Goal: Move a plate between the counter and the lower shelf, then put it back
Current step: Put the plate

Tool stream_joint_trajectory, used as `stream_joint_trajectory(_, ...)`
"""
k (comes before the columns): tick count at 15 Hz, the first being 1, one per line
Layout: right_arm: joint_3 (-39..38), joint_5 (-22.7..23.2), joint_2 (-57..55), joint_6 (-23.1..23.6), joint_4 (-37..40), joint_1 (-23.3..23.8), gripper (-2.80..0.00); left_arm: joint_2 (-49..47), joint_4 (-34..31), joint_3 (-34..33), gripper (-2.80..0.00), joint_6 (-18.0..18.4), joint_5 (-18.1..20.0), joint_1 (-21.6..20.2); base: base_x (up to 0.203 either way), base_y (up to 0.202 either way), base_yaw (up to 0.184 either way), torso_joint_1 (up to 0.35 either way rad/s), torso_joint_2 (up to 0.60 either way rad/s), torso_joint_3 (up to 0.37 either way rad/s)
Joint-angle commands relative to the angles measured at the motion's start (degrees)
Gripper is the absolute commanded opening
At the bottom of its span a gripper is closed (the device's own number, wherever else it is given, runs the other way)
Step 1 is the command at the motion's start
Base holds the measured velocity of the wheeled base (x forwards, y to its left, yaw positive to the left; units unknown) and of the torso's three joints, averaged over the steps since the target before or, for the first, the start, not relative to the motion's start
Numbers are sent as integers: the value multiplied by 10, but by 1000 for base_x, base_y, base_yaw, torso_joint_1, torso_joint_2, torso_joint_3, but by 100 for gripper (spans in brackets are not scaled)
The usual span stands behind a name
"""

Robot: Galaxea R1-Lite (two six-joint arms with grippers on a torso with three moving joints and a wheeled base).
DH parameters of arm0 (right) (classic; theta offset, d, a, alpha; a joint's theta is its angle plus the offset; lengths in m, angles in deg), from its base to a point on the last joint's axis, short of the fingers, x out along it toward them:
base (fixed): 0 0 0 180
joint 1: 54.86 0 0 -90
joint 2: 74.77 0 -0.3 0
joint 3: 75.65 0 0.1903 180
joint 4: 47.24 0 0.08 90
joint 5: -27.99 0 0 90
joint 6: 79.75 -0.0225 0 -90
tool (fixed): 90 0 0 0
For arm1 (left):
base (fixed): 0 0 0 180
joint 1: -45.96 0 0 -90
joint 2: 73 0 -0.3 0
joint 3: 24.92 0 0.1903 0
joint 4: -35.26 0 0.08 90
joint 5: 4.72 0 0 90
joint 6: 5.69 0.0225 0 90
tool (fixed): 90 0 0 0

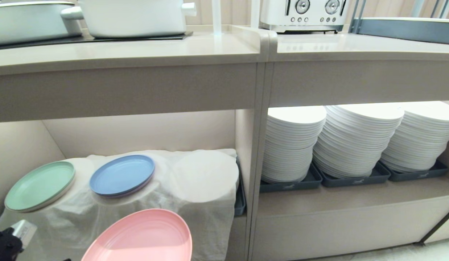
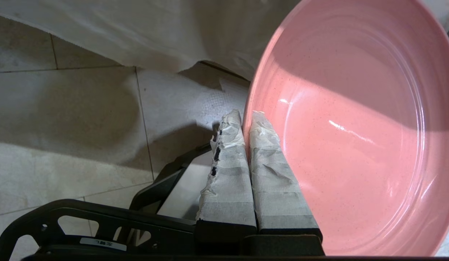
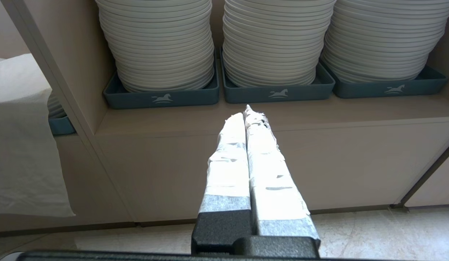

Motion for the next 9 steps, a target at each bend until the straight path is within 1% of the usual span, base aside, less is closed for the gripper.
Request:
stream_joint_trajectory(1,0,0,0,0,0,0,-280,-1,0,-2,-280,-3,1,-1,0,0,0,0,0,0)
stream_joint_trajectory(6,0,0,0,0,0,1,-280,-2,0,-13,-280,-2,2,-17,0,0,0,0,0,0)
stream_joint_trajectory(8,0,0,0,0,0,0,-280,-2,0,-16,-280,1,8,-47,0,0,0,0,0,0)
stream_joint_trajectory(9,0,0,0,0,0,0,-280,-1,0,-17,-280,10,16,-67,0,0,0,0,0,0)
